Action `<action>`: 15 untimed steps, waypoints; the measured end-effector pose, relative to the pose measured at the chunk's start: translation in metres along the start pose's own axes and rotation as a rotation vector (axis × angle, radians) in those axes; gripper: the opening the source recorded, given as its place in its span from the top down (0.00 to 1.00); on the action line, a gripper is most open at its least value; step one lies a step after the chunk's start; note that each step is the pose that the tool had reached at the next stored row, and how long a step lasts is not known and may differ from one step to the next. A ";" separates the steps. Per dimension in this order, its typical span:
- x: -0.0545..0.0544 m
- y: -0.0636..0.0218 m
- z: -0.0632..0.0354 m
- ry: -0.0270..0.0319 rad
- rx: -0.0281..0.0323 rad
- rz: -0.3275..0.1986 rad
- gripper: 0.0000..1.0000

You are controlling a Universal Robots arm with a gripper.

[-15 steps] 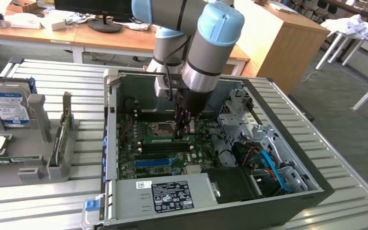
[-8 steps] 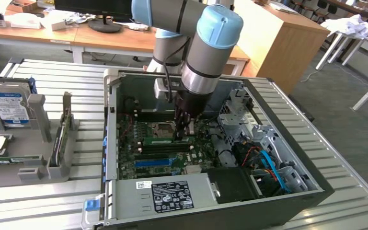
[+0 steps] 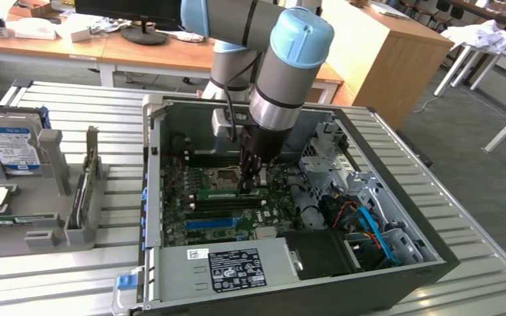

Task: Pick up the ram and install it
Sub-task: 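Insert the ram into the slot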

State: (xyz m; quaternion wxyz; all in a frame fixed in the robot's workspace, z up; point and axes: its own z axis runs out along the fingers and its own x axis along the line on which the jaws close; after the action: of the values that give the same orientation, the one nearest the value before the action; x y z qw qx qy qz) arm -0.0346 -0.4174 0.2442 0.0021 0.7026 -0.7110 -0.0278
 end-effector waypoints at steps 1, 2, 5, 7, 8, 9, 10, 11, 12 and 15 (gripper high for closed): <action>0.000 -0.0001 0.0007 -0.0005 0.0002 0.000 0.88; 0.000 -0.0001 0.0012 -0.0003 0.0001 0.000 0.88; 0.000 -0.0001 0.0028 0.0000 0.0000 0.000 0.88; 0.000 0.0003 0.0089 0.0000 0.0000 0.000 0.88; 0.000 0.0003 0.0089 0.0000 0.0000 0.000 0.88; 0.000 0.0003 0.0089 0.0000 0.0000 0.000 0.88; 0.000 0.0003 0.0089 0.0000 0.0000 0.000 0.88; 0.001 0.0004 0.0089 0.0000 0.0000 -0.001 0.88; 0.001 0.0003 0.0089 0.0000 0.0000 -0.001 0.88; 0.001 0.0003 0.0089 -0.0001 0.0000 -0.001 0.88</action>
State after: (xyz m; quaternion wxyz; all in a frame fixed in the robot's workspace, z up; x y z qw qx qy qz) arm -0.0354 -0.4182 0.2353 0.0021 0.7030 -0.7106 -0.0278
